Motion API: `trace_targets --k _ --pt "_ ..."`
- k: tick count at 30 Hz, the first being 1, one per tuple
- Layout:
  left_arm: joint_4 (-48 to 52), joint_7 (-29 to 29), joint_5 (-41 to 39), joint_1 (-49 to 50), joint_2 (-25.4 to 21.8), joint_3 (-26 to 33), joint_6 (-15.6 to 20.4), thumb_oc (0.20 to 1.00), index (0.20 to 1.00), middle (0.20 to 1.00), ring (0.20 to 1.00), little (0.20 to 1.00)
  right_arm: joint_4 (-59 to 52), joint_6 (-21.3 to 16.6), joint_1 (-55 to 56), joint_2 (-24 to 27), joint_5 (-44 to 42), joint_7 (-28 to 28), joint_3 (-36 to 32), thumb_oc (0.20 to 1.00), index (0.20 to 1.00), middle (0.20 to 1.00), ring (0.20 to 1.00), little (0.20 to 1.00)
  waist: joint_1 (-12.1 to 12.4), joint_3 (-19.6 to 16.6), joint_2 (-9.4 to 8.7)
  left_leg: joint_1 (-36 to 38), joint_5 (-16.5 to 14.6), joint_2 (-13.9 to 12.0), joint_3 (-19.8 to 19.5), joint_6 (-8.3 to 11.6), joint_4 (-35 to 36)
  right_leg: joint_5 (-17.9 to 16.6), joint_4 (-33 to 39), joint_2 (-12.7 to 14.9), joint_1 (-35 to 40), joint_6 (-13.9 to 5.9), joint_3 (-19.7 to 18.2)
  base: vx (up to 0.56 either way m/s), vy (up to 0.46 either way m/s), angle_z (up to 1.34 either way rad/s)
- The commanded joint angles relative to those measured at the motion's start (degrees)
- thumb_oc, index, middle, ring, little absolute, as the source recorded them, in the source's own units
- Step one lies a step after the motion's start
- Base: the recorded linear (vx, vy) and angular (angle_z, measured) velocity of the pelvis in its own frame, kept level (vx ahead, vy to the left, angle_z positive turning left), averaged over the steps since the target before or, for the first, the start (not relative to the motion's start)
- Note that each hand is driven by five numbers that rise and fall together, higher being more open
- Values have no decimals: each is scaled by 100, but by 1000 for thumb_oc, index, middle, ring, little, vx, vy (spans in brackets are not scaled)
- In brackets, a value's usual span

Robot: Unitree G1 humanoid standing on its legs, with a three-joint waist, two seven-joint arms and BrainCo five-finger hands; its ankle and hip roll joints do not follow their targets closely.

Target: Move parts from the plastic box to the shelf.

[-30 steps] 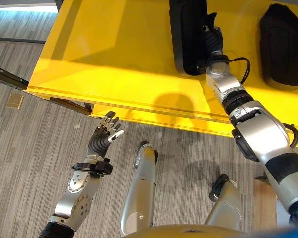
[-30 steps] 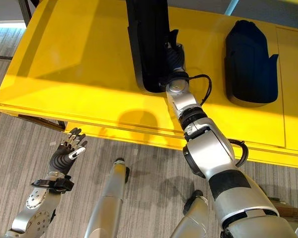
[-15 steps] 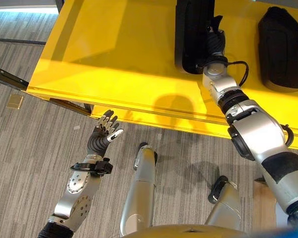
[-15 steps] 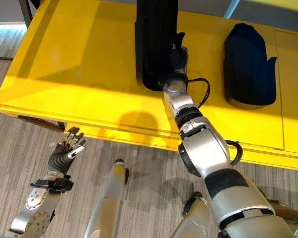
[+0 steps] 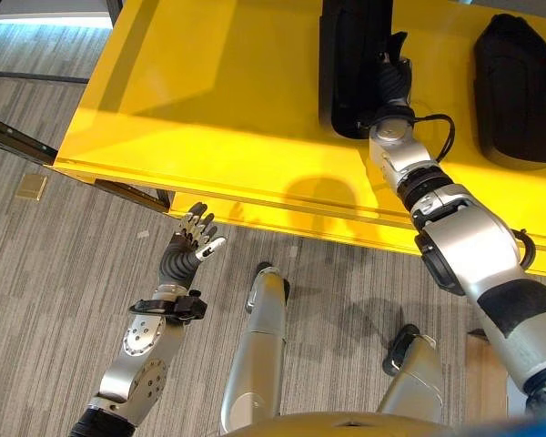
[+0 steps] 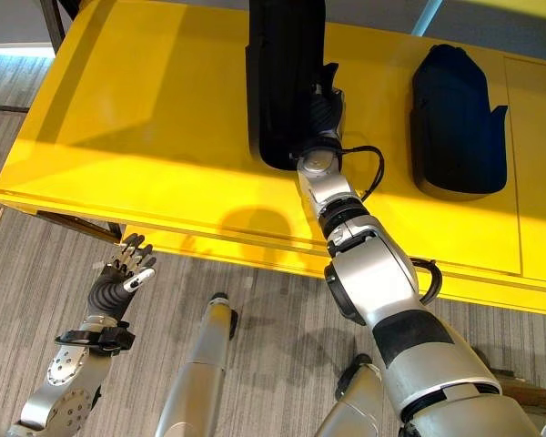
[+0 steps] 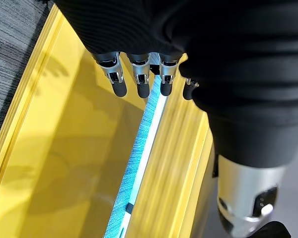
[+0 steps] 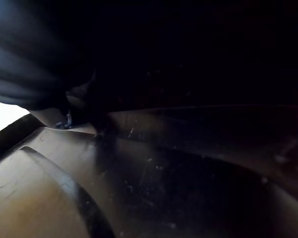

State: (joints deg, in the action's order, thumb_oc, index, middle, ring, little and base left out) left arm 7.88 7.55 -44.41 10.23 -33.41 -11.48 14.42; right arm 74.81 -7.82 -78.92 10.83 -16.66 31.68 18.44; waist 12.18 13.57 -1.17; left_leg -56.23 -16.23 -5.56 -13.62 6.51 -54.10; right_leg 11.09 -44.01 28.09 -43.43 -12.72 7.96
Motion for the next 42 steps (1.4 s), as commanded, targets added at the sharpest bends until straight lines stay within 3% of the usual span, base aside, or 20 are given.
trace_targets --k 1,12,25,26,27,28,36,42 --pt "467 44 -82 -183 -343 -163 360 1000 1000 1000 1000 1000 617 357 349 -265 197 52 -213 200 200 200 200 200 186 -80 35 -280 164 231 216 -430 83 10 -800 -315 -778 450 -216 0 0 0" --pt "454 30 -85 -139 -371 -200 344 1000 1000 1000 1000 1000 816 539 589 -282 353 87 -305 200 200 200 200 200 168 -85 33 -272 179 218 213 -424 112 10 -799 -323 -795 443 -219 0 0 0" --pt "366 34 -99 -149 -423 -195 335 1000 1000 1000 1000 1000 874 506 890 -496 -78 113 -676 200 200 200 200 200 185 -75 46 -296 198 209 198 -425 123 0 -789 -337 -792 422 -192 0 0 0" --pt "363 31 -95 -147 -428 -198 336 1000 1000 1000 1000 1000 869 498 884 -504 -105 84 -681 238 238 238 238 238 186 -76 46 -298 197 207 201 -424 120 -1 -790 -337 -794 421 -189 0 0 0" --pt "363 25 -93 -138 -434 -197 339 1000 1000 1000 1000 1000 861 485 882 -512 -133 73 -675 492 492 492 492 492 184 -77 49 -295 199 204 204 -423 124 1 -790 -342 -793 420 -193 0 0 0" --pt "364 19 -96 -130 -441 -193 342 1000 1000 1000 1000 1000 854 482 882 -510 -149 73 -680 1000 1000 1000 1000 1000 185 -83 48 -294 202 201 203 -422 133 2 -787 -347 -794 420 -197 0 0 0" --pt "387 40 -87 -119 -486 -152 386 1000 1000 1000 1000 1000 773 412 815 -467 -74 151 -624 1000 1000 1000 1000 1000 171 -91 22 -291 203 179 197 -418 135 -9 -763 -371 -783 420 -197 0 0 0" --pt "346 94 -78 -103 -488 -114 420 1000 1000 1000 1000 1000 488 159 664 -524 -213 232 -593 1000 1000 1000 1000 1000 104 -110 -33 -292 209 153 176 -395 143 -26 -721 -411 -780 425 -193 0 0 0"
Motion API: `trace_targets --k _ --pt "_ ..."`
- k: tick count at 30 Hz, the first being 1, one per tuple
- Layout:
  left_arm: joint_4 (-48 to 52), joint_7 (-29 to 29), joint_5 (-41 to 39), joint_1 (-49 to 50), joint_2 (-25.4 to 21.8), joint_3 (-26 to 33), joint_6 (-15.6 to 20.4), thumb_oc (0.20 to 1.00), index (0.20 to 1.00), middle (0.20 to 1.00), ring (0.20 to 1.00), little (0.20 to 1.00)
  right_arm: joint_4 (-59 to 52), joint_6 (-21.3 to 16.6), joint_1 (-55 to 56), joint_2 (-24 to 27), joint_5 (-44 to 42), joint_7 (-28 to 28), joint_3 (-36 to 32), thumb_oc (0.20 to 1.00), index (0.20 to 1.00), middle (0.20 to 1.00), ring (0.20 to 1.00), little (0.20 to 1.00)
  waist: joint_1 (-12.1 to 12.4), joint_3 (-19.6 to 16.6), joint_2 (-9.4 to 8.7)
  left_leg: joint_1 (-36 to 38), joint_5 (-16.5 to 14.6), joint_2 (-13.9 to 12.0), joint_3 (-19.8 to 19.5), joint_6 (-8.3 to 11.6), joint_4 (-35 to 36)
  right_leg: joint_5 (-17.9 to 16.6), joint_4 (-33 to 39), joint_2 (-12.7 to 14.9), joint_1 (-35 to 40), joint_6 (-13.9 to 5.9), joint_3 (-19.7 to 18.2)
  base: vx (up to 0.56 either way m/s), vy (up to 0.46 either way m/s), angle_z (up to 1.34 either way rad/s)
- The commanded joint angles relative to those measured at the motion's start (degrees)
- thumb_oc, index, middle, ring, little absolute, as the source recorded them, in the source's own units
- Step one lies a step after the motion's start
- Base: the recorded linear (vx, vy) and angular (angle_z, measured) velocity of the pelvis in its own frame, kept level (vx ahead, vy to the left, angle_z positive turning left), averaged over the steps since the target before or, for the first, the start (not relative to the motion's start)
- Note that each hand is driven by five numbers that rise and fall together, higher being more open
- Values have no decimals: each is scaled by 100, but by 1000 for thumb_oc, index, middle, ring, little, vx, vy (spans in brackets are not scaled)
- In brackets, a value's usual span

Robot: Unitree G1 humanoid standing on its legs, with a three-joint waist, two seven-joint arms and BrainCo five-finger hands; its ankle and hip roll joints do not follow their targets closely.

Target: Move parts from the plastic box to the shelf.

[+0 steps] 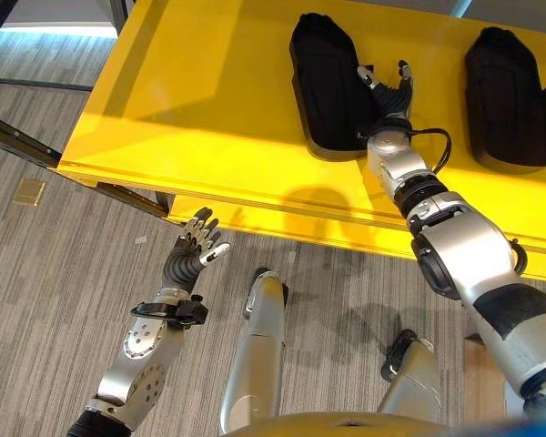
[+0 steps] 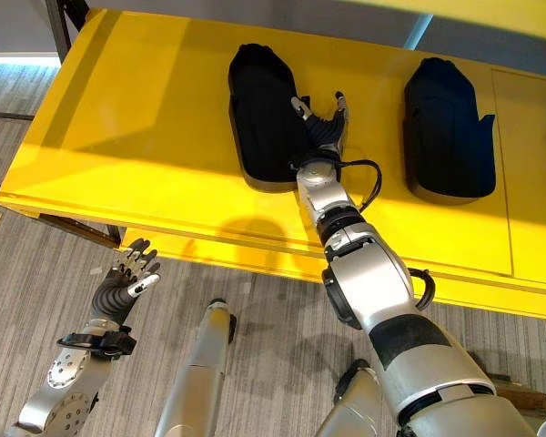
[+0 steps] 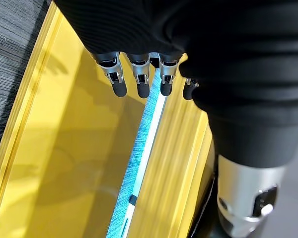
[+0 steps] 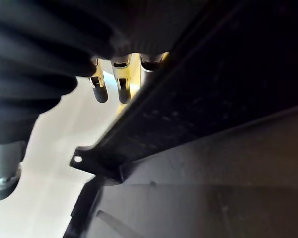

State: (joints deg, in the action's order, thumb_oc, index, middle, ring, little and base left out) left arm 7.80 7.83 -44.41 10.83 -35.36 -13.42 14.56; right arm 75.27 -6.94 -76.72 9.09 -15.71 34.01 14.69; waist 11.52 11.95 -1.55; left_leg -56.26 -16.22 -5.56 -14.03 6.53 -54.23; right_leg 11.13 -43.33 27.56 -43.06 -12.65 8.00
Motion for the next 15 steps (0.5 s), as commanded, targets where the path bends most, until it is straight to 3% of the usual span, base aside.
trace_targets --k 1,6,9,15 --pt "352 88 -86 -156 -288 85 409 1000 1000 1000 1000 1000 360 -5 421 -363 -392 52 -250 1000 1000 1000 1000 1000 152 51 0 -286 211 143 217 -393 161 -30 -787 -367 -812 422 -193 0 0 0" --pt "286 206 -95 -147 -249 134 435 1000 1000 1000 1000 1000 -346 -443 501 -546 -782 250 -358 1000 1000 1000 1000 1000 38 71 -45 -269 216 84 251 -367 168 -26 -785 -405 -838 450 -222 0 0 0" --pt "264 338 -118 -87 -168 193 445 1000 1000 1000 1000 1000 -1726 -690 954 -689 -651 461 -366 1000 1000 1000 1000 1000 -128 122 -73 -284 213 15 254 -342 131 -35 -771 -446 -845 472 -245 -14 2 -7" --pt "245 377 -110 -57 -165 205 461 1000 1000 1000 1000 1000 -2312 -786 1304 -780 -660 470 -411 1000 1000 1000 1000 1000 -192 142 -94 -279 202 -28 269 -330 117 -32 -764 -465 -858 484 -273 -3 0 -1"
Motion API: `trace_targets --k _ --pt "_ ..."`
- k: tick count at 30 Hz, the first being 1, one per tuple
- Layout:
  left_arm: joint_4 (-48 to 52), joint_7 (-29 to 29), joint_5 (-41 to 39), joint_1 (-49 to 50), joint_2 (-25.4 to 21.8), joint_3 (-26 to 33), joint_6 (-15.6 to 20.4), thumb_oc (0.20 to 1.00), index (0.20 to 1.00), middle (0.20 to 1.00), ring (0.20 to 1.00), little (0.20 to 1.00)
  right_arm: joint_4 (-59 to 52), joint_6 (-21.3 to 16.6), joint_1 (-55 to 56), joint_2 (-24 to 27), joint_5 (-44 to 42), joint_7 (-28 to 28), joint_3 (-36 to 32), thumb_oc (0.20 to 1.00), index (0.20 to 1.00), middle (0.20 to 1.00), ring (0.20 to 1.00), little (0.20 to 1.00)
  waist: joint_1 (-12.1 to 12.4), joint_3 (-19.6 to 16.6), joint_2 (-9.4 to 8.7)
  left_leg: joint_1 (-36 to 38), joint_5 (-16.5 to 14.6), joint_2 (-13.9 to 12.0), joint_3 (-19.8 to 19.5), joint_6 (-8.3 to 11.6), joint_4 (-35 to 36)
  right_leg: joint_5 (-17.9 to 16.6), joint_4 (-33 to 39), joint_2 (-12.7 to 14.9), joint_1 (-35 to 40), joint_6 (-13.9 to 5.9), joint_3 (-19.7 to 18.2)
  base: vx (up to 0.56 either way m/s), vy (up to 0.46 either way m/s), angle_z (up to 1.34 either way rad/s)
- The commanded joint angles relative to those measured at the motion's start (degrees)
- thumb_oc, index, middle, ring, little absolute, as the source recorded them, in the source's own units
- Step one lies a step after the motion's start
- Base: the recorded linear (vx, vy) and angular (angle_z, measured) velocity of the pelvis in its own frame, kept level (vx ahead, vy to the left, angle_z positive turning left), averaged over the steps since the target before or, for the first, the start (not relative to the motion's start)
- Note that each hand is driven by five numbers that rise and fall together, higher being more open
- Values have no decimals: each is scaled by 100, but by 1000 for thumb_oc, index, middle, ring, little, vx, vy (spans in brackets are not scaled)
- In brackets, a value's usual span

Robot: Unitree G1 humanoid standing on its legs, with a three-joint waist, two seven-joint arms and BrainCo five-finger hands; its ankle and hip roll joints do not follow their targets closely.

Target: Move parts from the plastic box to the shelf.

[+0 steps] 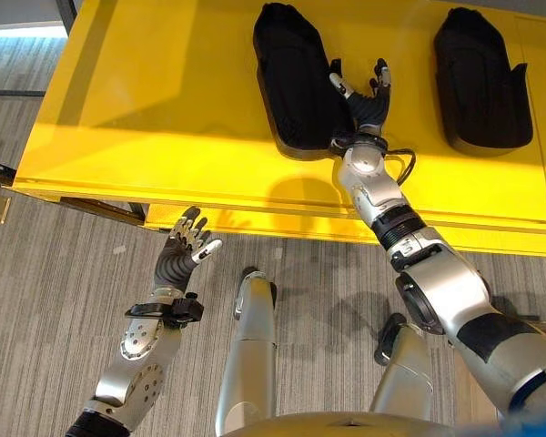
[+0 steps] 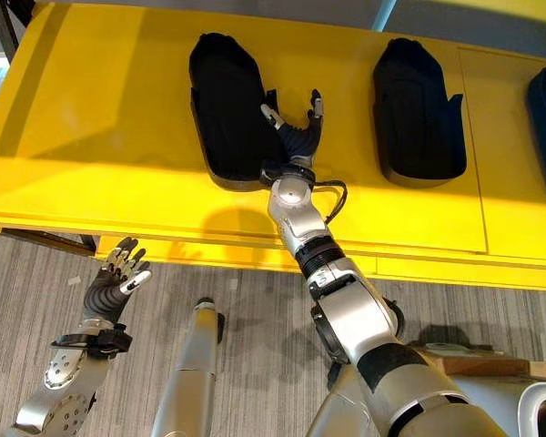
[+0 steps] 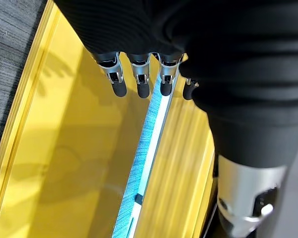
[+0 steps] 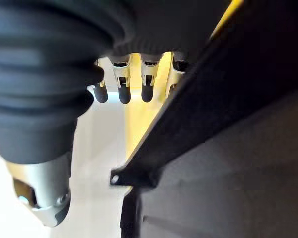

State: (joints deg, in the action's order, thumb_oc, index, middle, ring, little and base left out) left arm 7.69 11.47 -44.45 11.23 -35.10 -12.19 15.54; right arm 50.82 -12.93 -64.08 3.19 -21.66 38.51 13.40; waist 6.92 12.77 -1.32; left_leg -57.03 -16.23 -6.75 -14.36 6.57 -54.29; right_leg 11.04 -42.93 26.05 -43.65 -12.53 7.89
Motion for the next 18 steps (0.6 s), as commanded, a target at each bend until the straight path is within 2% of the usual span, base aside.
trace_targets --k 1,9,18 --pt "260 25 -98 -95 -193 99 362 1000 1000 1000 1000 1000 41 -198 79 -201 -93 -7 -281 1000 1000 1000 1000 1000 261 59 -118 -198 203 82 307 -334 129 -24 -802 -314 -801 471 -265 0 0 0" --pt "251 80 -42 -31 -192 145 322 1000 1000 1000 1000 1000 -478 -341 351 -336 -415 -146 -266 1000 1000 1000 1000 1000 236 58 -156 -195 200 67 323 -323 134 -25 -790 -334 -785 477 -276 0 0 0" --pt "294 95 -54 -59 -214 105 324 1000 1000 1000 1000 1000 -410 -429 307 -537 -662 -251 -175 1000 1000 1000 1000 1000 261 100 -173 -159 200 54 317 -322 124 -32 -775 -353 -726 480 -272 0 0 0"
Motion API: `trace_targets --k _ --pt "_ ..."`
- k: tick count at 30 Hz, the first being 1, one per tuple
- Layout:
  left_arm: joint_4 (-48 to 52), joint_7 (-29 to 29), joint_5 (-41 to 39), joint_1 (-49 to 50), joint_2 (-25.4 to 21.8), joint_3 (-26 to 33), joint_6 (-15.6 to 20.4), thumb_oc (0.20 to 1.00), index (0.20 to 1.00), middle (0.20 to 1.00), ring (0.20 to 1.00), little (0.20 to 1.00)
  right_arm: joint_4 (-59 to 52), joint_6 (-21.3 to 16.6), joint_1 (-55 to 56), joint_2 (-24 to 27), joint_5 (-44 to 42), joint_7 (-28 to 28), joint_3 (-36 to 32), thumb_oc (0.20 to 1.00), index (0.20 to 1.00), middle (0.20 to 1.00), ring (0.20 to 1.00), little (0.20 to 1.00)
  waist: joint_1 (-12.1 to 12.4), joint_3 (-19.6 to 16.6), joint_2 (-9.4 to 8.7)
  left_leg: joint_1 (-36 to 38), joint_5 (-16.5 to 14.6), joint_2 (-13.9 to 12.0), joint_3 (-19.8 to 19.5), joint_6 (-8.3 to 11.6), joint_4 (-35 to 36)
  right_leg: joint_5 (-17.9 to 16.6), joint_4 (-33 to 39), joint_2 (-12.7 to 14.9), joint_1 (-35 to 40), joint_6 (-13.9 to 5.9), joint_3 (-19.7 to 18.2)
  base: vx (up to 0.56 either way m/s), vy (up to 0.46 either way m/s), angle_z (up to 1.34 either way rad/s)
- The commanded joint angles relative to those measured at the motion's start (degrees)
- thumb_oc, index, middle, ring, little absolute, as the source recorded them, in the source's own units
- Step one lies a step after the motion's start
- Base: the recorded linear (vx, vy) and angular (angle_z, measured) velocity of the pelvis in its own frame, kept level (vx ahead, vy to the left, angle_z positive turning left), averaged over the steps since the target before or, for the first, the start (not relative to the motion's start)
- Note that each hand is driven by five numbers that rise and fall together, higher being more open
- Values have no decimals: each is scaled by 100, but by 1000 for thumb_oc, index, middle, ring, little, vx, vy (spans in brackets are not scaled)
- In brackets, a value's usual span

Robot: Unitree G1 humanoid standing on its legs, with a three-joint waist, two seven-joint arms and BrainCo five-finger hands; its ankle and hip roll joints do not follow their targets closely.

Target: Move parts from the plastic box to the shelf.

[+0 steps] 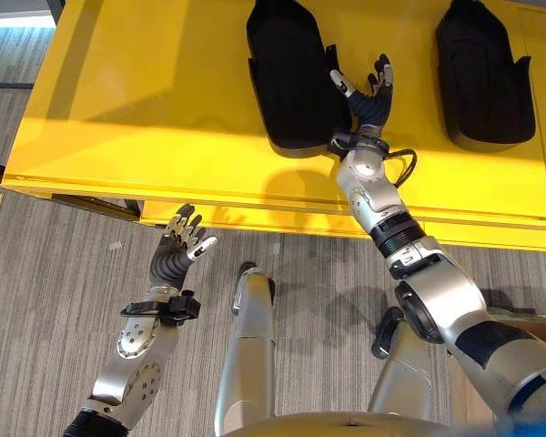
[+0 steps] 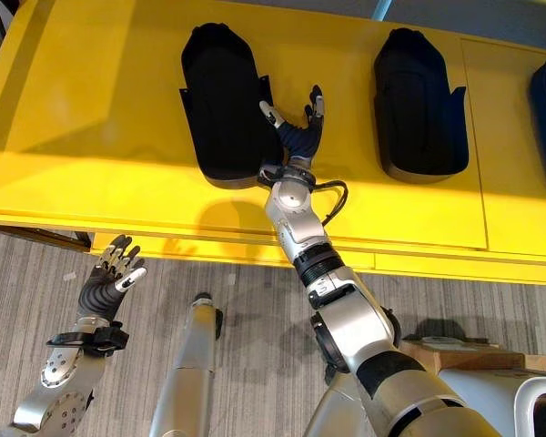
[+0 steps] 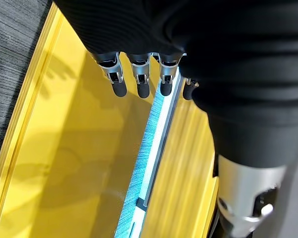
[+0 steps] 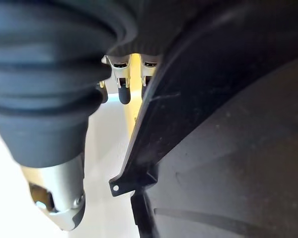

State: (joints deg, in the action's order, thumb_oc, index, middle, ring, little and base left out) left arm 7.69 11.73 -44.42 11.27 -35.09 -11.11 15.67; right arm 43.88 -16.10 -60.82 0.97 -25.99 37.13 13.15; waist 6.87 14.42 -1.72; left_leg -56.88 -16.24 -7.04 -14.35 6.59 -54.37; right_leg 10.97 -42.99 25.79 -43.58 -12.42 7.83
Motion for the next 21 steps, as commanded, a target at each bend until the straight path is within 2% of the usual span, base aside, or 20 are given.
trace_targets --k 1,21 --pt "267 76 -56 -77 -203 -12 304 1000 1000 1000 1000 1000 270 -116 -3 -351 -261 -142 -123 1000 1000 1000 1000 1000 270 -59 -134 -166 206 79 315 -323 137 -23 -768 -328 -725 472 -265 0 0 0" --pt "172 140 -58 -106 -181 62 322 1000 1000 1000 1000 1000 25 -107 188 -854 -636 -618 371 1000 1000 1000 1000 1000 378 40 -160 -20 219 107 323 -321 192 -15 -735 -313 -560 456 -240 3 -2 -1"
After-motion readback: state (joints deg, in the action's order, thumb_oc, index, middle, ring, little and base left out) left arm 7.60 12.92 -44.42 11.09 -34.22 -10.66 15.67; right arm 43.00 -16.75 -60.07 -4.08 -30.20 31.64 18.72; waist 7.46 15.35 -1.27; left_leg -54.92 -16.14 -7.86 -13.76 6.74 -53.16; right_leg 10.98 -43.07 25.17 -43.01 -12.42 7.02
